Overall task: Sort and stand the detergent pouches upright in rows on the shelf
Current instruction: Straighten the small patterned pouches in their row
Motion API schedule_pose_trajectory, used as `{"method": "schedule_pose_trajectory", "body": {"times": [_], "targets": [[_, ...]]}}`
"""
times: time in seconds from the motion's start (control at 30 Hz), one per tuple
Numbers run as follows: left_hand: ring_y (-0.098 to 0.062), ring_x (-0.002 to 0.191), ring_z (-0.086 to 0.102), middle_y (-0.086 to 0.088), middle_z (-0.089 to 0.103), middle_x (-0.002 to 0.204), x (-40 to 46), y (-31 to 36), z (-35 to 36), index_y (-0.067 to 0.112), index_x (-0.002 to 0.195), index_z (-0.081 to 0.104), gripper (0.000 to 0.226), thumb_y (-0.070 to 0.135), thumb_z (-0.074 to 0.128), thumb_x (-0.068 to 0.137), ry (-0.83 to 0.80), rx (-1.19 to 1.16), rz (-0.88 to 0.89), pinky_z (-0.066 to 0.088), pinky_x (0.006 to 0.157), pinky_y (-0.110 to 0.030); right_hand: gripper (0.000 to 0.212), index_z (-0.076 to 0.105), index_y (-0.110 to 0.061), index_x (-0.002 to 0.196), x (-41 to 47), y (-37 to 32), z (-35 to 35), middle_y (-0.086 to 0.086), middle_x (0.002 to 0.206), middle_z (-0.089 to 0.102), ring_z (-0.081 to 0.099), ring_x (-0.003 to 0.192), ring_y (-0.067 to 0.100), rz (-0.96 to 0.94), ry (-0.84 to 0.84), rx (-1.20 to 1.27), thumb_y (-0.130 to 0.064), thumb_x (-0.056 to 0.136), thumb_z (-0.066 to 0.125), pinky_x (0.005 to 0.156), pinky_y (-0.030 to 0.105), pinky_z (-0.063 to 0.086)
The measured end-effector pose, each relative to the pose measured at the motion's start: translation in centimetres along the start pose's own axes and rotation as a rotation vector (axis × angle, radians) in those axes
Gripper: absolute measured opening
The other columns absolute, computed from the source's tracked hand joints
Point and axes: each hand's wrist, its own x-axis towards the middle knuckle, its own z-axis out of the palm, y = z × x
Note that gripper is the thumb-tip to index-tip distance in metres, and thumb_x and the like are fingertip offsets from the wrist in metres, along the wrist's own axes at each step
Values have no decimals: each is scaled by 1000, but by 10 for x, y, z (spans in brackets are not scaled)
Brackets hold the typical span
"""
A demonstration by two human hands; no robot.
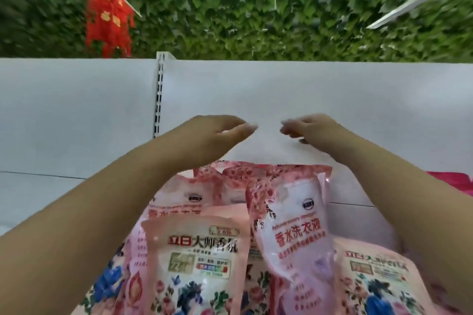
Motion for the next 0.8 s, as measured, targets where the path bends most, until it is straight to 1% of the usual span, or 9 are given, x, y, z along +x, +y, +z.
{"method": "schedule_pose_trajectory", "body": {"times": [0.13,0.2,0.27,0.33,0.37,0.47,0.53,0.7,0.8], "targets": [[-18,133,35,1,39,146,53,9,28,22,137,43,57,54,24,94,-323,106,-95,24,107,-29,51,69,-16,99,7,18,3,1,110,66,61,102,21,248,-387,-342,-57,89,41,100,36,42],[-22,125,44,-7,47,139,60,2,43,18,126,52,57,54,22,95,-471,196,-171,30,104,-31,49,68,-17,95,6,21,4,2,103,67,62,94,20,233,-437,-391,-58,88,42,96,34,44],[-23,109,54,-11,59,121,60,-1,52,15,105,59,56,55,21,94,-534,207,-221,38,95,-30,43,67,-17,87,8,20,2,-1,84,67,61,73,14,200,-429,-400,-54,89,45,78,26,49],[-19,99,55,-6,62,110,54,-1,52,18,98,60,54,57,23,93,-529,103,-243,38,88,-26,34,65,-15,83,15,19,-1,-4,66,62,53,48,8,218,-370,-257,-45,89,52,50,18,43],[-15,98,54,-3,61,111,51,-1,51,21,102,62,54,57,23,93,-523,55,-238,35,88,-24,30,65,-11,87,19,19,-3,-1,72,63,52,49,9,213,-312,-176,-39,89,55,47,18,40],[-11,108,52,3,59,123,41,-2,46,22,118,60,60,59,21,91,-525,-13,-219,32,98,-23,36,67,-4,105,28,25,-3,10,106,65,58,85,19,124,-201,-228,-34,87,59,70,24,42],[-14,112,53,2,61,122,32,1,48,22,118,60,65,61,17,90,-529,15,-193,32,105,-29,40,67,-2,106,25,30,5,13,110,66,58,89,19,117,-276,-363,-36,87,58,78,26,42],[-12,124,45,7,50,137,24,-2,54,34,128,51,63,61,10,89,-483,-33,-138,26,105,-25,35,63,-1,113,33,37,14,17,116,64,57,70,16,209,-286,-437,-24,87,60,58,21,42],[-11,129,41,8,47,140,26,-10,55,41,127,51,72,71,5,80,-442,-134,-157,23,111,-30,32,67,-1,108,43,42,20,16,112,66,62,82,18,195,-182,-527,-20,83,62,64,23,43]]}}
